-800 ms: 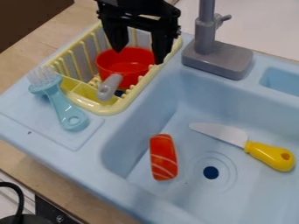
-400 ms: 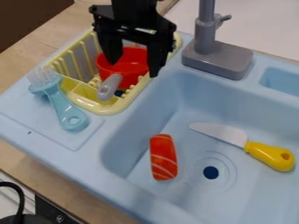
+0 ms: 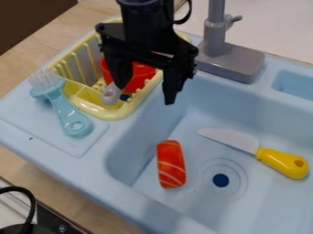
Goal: Put the salmon into the red pot
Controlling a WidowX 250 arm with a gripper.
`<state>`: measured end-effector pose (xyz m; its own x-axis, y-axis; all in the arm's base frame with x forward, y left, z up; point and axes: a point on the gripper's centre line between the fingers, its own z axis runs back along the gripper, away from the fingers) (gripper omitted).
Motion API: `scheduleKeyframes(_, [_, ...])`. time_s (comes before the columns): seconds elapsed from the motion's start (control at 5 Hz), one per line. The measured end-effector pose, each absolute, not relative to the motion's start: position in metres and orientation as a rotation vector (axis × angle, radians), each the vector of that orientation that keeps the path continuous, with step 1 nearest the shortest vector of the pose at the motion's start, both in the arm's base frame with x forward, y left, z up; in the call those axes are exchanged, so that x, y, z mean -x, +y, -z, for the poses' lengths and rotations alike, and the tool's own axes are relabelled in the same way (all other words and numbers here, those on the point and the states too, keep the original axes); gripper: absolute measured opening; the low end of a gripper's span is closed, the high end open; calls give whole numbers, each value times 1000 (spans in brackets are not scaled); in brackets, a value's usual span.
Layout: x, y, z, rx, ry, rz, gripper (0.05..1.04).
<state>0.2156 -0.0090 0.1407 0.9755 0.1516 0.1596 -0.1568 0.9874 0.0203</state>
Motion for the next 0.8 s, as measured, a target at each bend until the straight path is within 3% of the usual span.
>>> scheduleKeyframes(0.2, [-203, -23, -137, 9, -117, -344, 1000])
scheduleKeyframes(0.8, [-190, -58, -122, -14, -56, -736, 1000])
